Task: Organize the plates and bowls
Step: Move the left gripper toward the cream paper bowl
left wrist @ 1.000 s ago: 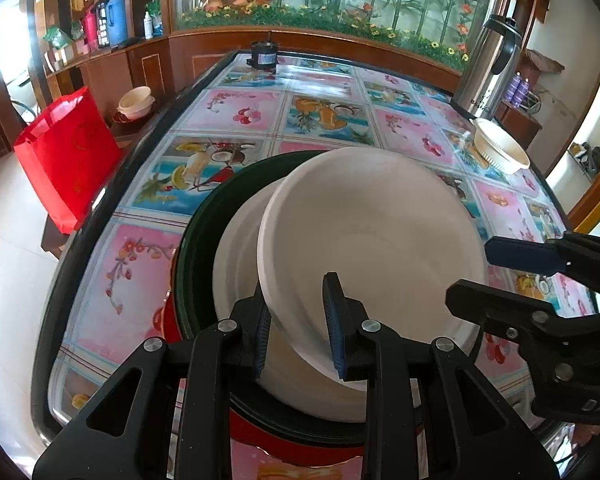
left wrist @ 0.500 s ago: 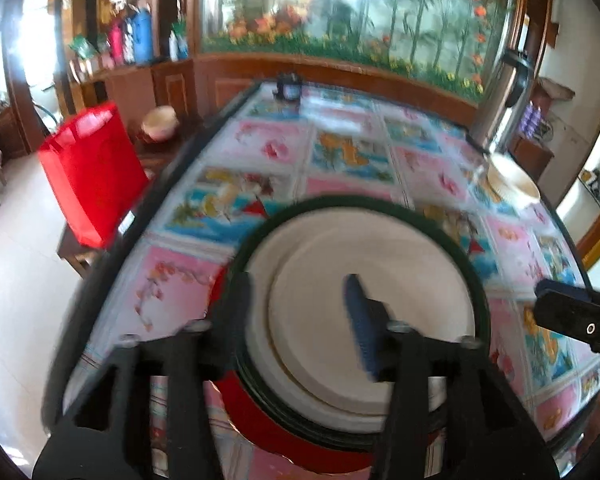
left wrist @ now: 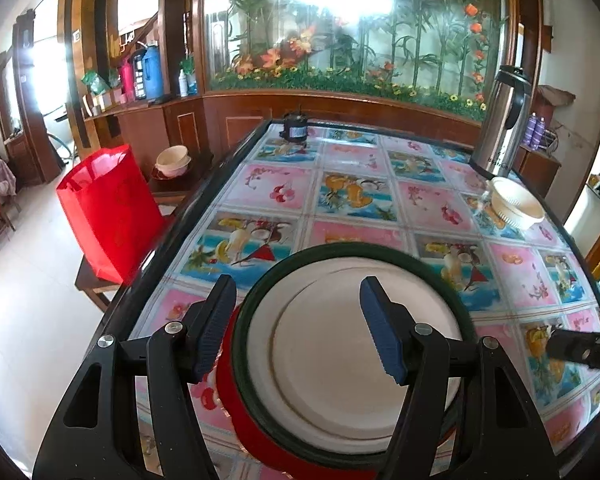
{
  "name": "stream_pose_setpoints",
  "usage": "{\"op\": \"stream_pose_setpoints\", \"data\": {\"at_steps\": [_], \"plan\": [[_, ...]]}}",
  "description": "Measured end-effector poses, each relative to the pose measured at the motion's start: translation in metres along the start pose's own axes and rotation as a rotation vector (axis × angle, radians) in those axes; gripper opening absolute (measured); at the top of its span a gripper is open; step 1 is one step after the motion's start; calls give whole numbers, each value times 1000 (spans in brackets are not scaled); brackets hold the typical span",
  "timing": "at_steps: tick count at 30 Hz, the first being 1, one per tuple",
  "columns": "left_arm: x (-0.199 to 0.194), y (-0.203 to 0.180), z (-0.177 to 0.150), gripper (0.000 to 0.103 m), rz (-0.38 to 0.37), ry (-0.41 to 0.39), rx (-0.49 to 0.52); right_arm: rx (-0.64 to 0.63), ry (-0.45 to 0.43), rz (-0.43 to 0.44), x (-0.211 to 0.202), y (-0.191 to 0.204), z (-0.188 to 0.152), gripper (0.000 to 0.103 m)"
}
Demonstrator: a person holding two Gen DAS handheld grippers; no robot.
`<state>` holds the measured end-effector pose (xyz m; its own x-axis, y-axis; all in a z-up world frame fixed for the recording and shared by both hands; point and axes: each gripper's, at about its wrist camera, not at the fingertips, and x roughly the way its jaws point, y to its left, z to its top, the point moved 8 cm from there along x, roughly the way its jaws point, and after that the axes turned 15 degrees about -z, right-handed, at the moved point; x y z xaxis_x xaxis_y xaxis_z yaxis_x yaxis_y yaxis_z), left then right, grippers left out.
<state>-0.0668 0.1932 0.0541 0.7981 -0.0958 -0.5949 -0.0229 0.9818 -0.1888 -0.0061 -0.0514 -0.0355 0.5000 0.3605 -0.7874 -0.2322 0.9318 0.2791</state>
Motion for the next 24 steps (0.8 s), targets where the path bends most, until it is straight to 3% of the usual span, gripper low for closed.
{"op": "stream_pose_setpoints", "data": {"at_steps": [11,19,24], "plan": [[4,-44,15,65,-87,-10,58,62,-5,38,-15,-29,-4,83],[1,-81,22,65,-164,-17,99,-26,11,-152,-34,-54,-7,83],[6,-110,26,65,-204,-3,134,9,-37,-149,-60,-74,-3,83]]}}
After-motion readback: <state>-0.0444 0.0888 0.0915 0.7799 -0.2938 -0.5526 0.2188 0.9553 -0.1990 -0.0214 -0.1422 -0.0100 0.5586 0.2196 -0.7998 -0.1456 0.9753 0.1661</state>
